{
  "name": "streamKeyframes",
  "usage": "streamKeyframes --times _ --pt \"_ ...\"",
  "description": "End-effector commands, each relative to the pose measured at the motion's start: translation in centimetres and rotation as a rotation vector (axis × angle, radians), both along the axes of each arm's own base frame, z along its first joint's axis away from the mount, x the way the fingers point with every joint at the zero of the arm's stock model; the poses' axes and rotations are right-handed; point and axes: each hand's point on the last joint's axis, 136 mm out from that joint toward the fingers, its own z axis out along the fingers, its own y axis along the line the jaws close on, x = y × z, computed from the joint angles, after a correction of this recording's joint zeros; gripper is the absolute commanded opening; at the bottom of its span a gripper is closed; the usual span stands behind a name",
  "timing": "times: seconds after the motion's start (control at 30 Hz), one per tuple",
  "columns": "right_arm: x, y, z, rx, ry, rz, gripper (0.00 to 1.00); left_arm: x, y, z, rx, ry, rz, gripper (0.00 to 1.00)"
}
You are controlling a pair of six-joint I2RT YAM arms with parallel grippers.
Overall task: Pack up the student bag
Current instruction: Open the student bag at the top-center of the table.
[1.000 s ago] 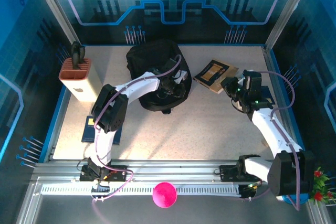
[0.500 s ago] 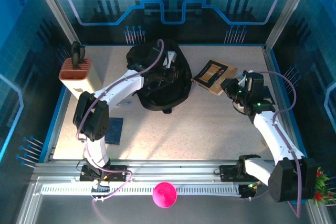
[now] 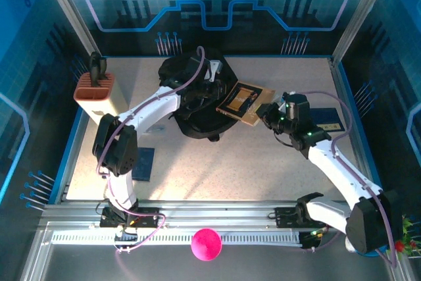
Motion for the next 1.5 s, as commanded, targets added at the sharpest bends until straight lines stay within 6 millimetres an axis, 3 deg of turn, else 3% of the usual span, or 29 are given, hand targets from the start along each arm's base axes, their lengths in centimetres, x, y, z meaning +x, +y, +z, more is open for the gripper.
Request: streamKeyframes --times 0.0,0.2,0.4,0.53,0.7,0.93,1.07,1.23,1.3,1.47 --pt "1.4 1.5 2.7 0.083 -0.07 0.018 0.11 -1.2 -0.3 0.7 0.001 -0.025 -0.066 0.27" --pt "2.1 2.3 4.0 0.107 -0.105 0.048 0.11 -4.5 3.3 -1.6 0.15 -0.006 -0.077 0.58" --pt "2.4 2.5 4.1 0.113 -0.102 0.065 0.11 -7.5 5.8 -4.6 0.275 0.061 -0.1 0.66" --pt "2.4 2.4 4.0 0.11 -0.1 0.06 0.11 -8.2 6.4 -6.2 0.327 0.081 -0.124 0.64" --pt "2.4 2.3 3.7 0.107 -0.095 0.057 0.11 -6.8 6.9 -7.6 0.403 0.062 -0.099 0.56" --pt "2.2 2.2 3.6 0.105 -0.091 0.05 0.11 -4.5 6.1 -7.5 0.39 0.016 -0.058 0.43" --pt "2.0 2.1 3.5 0.102 -0.086 0.049 0.11 -3.8 5.9 -7.6 0.4 0.009 -0.041 0.3" --pt "1.5 1.5 2.8 0.083 -0.057 0.03 0.11 -2.9 6.1 -5.1 0.37 -0.062 0.012 0.16" --pt "1.3 1.3 2.4 0.068 -0.044 0.021 0.11 -2.5 6.2 -3.1 0.335 -0.113 0.05 0.09" --pt "0.9 1.7 2.1 0.066 -0.029 0.031 0.11 -1.3 5.2 2.4 0.236 -0.236 0.092 0.04"
